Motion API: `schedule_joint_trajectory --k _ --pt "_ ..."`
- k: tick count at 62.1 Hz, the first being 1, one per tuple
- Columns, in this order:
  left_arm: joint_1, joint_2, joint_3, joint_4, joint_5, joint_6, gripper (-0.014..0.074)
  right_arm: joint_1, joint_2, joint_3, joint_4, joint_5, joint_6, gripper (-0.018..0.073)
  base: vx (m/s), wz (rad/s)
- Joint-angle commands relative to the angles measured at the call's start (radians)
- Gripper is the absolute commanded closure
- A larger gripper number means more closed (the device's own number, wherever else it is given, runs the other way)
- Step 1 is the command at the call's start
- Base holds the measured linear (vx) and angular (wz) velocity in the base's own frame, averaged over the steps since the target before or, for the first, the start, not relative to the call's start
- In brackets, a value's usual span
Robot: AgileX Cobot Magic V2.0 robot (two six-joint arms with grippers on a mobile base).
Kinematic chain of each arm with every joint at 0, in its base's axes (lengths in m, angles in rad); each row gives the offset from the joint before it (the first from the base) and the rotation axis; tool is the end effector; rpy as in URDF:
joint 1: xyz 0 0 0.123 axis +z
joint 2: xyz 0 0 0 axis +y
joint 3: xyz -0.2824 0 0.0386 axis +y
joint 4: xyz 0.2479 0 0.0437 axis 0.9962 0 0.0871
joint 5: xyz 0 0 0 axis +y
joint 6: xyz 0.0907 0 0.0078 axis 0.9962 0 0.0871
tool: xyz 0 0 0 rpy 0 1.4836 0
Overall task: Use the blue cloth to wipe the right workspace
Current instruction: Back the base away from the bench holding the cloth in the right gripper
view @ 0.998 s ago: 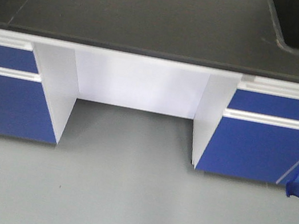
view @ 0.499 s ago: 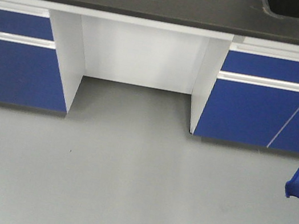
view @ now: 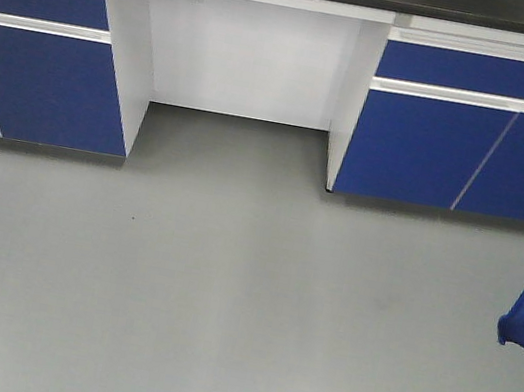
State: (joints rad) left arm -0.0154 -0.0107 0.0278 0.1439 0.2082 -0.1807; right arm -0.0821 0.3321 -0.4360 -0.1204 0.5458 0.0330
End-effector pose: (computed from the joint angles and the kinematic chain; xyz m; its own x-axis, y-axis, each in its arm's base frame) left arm 0.0560 0.0019 0.1856 -0.1349 -0.0378 -0.9901 -0.0194 0.9992 -0.0355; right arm 0.0722 -0.0116 0.2893 -0.3521 -0.0411 -0.9351 0.1158 0.9894 -0.0871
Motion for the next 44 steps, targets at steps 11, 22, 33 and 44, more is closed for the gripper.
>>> schedule_joint_trajectory --k 11,22,33,44 --pt "0.005 -0.016 0.031 0.001 -0.081 -0.008 0.0602 -0.005 0.007 -0.029 -0.007 -0.078 -0.006 0.0564 -0.26 -0.3" --pt "0.005 -0.016 0.031 0.001 -0.081 -0.008 0.0602 -0.005 0.007 -0.029 -0.007 -0.078 -0.006 0.0564 -0.2 -0.54" --pt "0.005 -0.016 0.031 0.001 -0.081 -0.008 0.0602 -0.005 0.007 -0.029 -0.007 -0.078 -0.006 0.0564 -0.16 -0.72" --pt "0.005 -0.016 0.031 0.001 -0.081 -0.008 0.0602 -0.005 0.007 -0.029 -0.007 -0.078 -0.006 0.0564 -0.14 -0.84"
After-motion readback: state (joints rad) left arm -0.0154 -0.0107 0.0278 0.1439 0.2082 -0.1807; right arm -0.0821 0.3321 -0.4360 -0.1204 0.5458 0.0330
